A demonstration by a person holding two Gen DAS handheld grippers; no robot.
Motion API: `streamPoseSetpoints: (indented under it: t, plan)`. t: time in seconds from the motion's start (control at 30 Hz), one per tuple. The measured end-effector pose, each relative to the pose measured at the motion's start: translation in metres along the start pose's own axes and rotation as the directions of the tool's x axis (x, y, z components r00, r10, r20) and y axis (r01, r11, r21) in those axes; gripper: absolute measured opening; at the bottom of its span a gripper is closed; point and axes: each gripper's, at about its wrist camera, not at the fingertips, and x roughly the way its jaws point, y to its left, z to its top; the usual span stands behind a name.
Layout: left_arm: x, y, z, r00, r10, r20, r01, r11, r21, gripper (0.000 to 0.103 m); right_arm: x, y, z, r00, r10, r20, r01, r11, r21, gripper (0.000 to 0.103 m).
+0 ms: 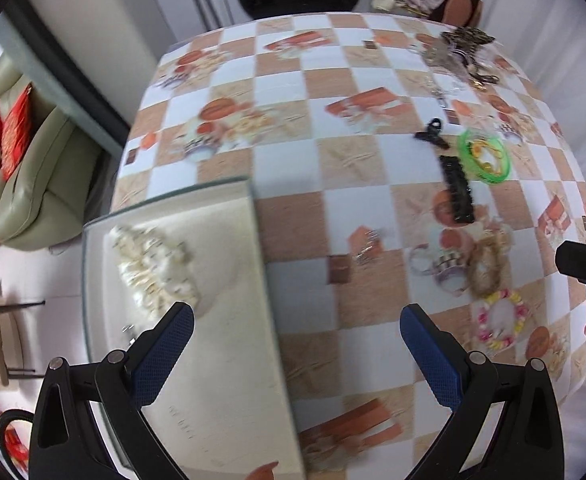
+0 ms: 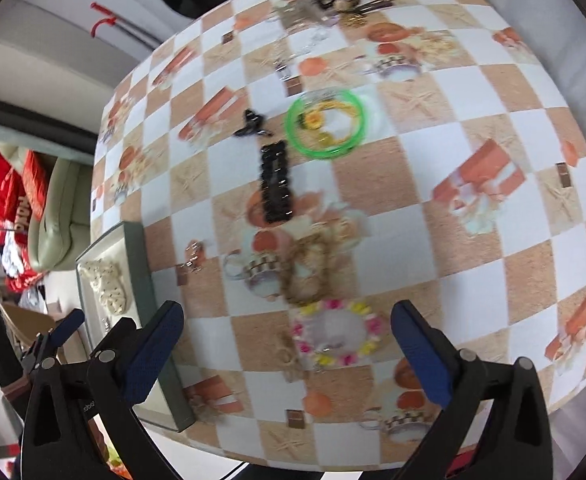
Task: Organize jewelry
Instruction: 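Move both open tools back over the jewelry on the table, then grasp the black claw clip with the left tool while the right tool grasps the green bangle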
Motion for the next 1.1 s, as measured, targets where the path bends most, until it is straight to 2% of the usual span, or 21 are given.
streamPoseSetpoints:
  t: [0.13,0.43,0.67,0.77,0.93,0.97,1.0,1.1]
  plan:
    - [0.012,-0.017,0.013,1.0,-0.006,-0.018,0.006,1.0,0.012,0.103,-0.003,-0.017,0.005,1.0,-0.018,-0.004,0.018,1.0,0.016,0.103]
    - [0.036,-0.036,0.054,0.999,-0.035,-0.027,0.035,0.999,0.004,0.103,0.017,-0.046,0.033,0.992,-0.088,-0.086,0.089,0.996,0.012,0.103]
    - [0.058,-0.051,0.099,0.995,-0.097,-0.022,0.096,0.995,-0.03,0.103,0.027,-0.057,0.073,0.99,-0.134,-0.053,0.136,0.99,0.029,0.103]
    - [0.067,-0.058,0.115,0.995,-0.101,-0.017,0.1,0.994,-0.035,0.103,0.032,-0.061,0.087,0.989,-0.145,-0.04,0.147,0.988,0.043,0.101]
    - [0.086,-0.071,0.139,0.992,-0.129,-0.01,0.129,0.991,-0.02,0.103,0.045,-0.07,0.107,0.988,-0.147,-0.039,0.15,0.986,0.072,0.072]
    - [0.089,-0.073,0.141,0.991,-0.134,-0.011,0.134,0.991,-0.018,0.103,0.049,-0.071,0.11,0.989,-0.139,-0.042,0.142,0.987,0.079,0.069]
    - [0.092,-0.074,0.144,0.99,-0.137,-0.013,0.137,0.99,-0.016,0.099,0.053,-0.071,0.112,0.991,-0.13,-0.045,0.133,0.988,0.083,0.065]
    - [0.101,-0.08,0.15,0.989,-0.146,-0.024,0.146,0.989,-0.014,0.098,0.062,-0.071,0.117,0.991,-0.125,-0.049,0.129,0.989,0.076,0.057]
